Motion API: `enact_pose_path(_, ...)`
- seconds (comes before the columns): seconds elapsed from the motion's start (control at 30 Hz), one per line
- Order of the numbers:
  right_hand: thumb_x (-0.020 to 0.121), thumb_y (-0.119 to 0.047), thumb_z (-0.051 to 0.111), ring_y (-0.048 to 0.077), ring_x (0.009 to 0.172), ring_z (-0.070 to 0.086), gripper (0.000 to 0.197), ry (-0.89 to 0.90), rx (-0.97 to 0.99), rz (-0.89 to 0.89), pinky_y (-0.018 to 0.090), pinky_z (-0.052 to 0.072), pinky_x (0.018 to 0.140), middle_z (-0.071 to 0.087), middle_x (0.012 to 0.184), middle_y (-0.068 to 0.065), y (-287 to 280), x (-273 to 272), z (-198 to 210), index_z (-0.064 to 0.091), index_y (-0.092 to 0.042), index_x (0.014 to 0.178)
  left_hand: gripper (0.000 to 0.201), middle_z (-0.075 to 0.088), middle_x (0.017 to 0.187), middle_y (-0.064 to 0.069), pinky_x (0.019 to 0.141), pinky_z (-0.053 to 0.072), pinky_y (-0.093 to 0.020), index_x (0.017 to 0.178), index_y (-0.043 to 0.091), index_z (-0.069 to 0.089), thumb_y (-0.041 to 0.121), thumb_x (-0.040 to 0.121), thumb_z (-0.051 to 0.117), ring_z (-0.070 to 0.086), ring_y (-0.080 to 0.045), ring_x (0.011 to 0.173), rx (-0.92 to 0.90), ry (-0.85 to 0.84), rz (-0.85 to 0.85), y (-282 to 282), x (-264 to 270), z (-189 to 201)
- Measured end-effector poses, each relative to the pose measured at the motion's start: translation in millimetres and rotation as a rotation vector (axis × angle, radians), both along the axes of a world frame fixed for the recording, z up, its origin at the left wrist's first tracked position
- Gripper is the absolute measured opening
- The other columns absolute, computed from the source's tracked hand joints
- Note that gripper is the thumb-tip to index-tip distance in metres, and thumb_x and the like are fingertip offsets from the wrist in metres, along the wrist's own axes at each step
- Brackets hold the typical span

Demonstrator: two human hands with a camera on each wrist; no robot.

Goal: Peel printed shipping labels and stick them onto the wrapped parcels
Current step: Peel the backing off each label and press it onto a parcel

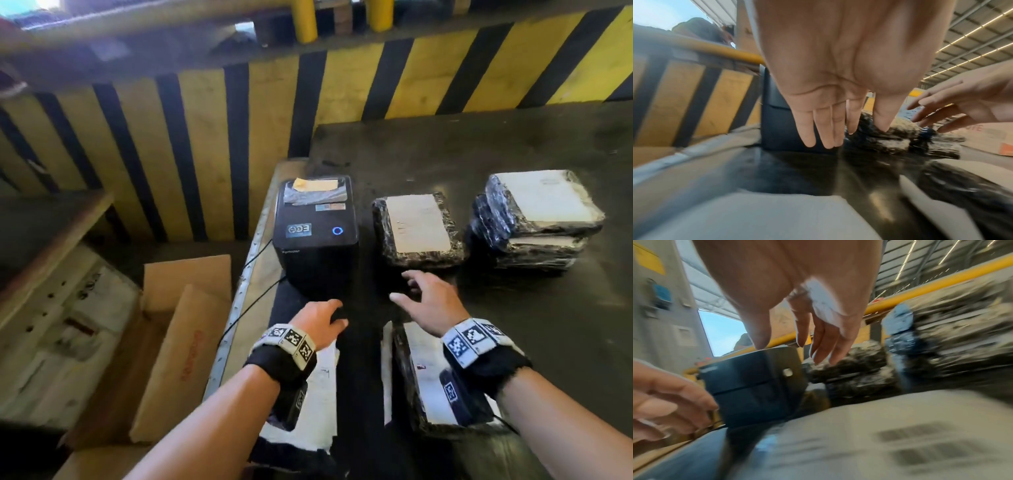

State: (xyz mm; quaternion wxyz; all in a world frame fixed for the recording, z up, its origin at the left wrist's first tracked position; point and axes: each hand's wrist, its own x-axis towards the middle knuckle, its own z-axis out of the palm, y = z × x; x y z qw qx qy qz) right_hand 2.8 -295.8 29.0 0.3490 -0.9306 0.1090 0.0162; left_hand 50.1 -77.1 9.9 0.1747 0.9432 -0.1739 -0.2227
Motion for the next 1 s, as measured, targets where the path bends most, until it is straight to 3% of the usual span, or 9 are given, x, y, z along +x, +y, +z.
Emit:
enact_pose_path(0.1,0.083,-0.040,0.065,0.022,0.100,0.061,0.035,0.081,-0.031,0.118,0.027,0.044,0.087,0.067,0.103,0.006,52,8,-2,0.064,-0.013,0.105,0.046,0.059,0.129,-0.010,0.097,0.047,-0.037,0.138,0.018,0.044,0.031,0.094,0.051,0.056,-0.028,0.117,0.042,-0.050,0.020,38,-1,3)
enact_pose_path(0.17,0.082,-0.048,0.061,0.023,0.100,0.061,0.032,0.254,-0.102,0.181,0.030,0.044,0.085,0.068,0.101,0.006,85,5,-11,0.064,-0.016,0.091,0.053,0.047,0.143,-0.009,0.104,0.041,-0.038,0.144,0.018,0.034,0.031,0.095,0.049,0.047,-0.027,0.129,0.084,-0.041,0.004,64,-5,-3)
enact_pose_path(0.3,0.084,-0.056,0.055,0.023,0.103,0.061,0.043,0.513,-0.242,0.262,0.031,0.041,0.085,0.066,0.106,0.006,128,-11,-23,0.061,-0.015,0.094,0.067,0.018,0.159,-0.004,0.113,0.030,-0.035,0.152,0.018,0.012,0.034,0.096,0.047,0.029,-0.023,0.142,0.095,-0.018,-0.052,101,-25,-19)
enact_pose_path(0.4,0.081,-0.055,0.058,0.023,0.081,0.061,0.042,0.564,-0.206,0.255,0.026,0.040,0.058,0.060,0.075,0.001,136,-20,-38,0.055,-0.015,0.070,0.067,0.013,0.159,-0.005,0.114,0.027,-0.033,0.151,0.016,0.013,0.033,0.097,0.048,0.026,-0.023,0.143,0.094,0.014,-0.111,112,-39,-28)
enact_pose_path(0.47,0.079,-0.053,0.063,0.020,0.068,0.055,0.045,0.561,-0.171,0.195,0.024,0.034,0.048,0.051,0.064,-0.001,138,-26,-50,0.044,-0.017,0.058,0.067,0.012,0.160,-0.005,0.115,0.027,-0.034,0.151,0.015,0.014,0.033,0.097,0.048,0.025,-0.024,0.143,0.102,0.043,-0.130,115,-45,-36)
enact_pose_path(0.7,0.083,-0.039,0.066,0.012,0.055,0.047,0.045,0.366,-0.106,0.038,0.023,0.036,0.052,0.047,0.053,-0.004,137,-37,-64,0.044,-0.017,0.050,0.063,0.021,0.156,-0.005,0.111,0.036,-0.040,0.148,0.014,0.021,0.035,0.096,0.049,0.034,-0.024,0.137,0.080,0.013,-0.198,121,-42,-46)
enact_pose_path(0.87,0.093,-0.033,0.049,0.006,0.053,0.047,0.052,0.314,-0.166,0.068,0.034,0.030,0.096,0.046,0.048,-0.004,129,-42,-54,0.040,-0.016,0.045,0.059,0.028,0.151,-0.003,0.110,0.037,-0.041,0.144,0.014,0.027,0.037,0.094,0.050,0.037,-0.023,0.134,0.080,0.007,-0.210,121,-39,-46)
enact_pose_path(0.9,0.095,-0.031,0.046,0.004,0.052,0.045,0.050,0.309,-0.168,0.054,0.037,0.031,0.098,0.049,0.051,-0.002,127,-43,-51,0.041,-0.017,0.046,0.058,0.029,0.150,-0.003,0.109,0.038,-0.041,0.143,0.015,0.028,0.038,0.094,0.051,0.038,-0.023,0.133,0.087,-0.009,-0.216,121,-39,-45)
enact_pose_path(1.0,0.095,-0.032,0.044,0.014,0.064,0.055,0.041,0.283,-0.143,-0.005,0.030,0.040,0.075,0.064,0.071,0.008,122,-43,-37,0.057,-0.013,0.061,0.058,0.028,0.152,-0.004,0.109,0.038,-0.040,0.142,0.016,0.029,0.038,0.094,0.051,0.038,-0.024,0.134,0.077,-0.030,-0.215,119,-36,-35)
